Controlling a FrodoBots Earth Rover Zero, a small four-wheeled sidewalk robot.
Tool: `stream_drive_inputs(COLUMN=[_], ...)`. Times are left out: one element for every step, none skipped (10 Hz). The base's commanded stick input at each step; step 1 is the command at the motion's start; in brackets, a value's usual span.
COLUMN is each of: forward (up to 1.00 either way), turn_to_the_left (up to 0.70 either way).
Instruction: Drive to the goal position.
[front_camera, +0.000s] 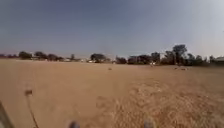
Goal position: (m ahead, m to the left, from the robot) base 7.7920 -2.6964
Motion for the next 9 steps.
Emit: stream_drive_inputs(forward=[0.7, 0.7, 0.7, 0.7, 0.7, 0.7, 0.7, 0.7, 0.7], turn_to_the_left=[0.0, 0.0, 0.0, 0.0, 0.0, 0.0, 0.0, 0.0, 0.0])
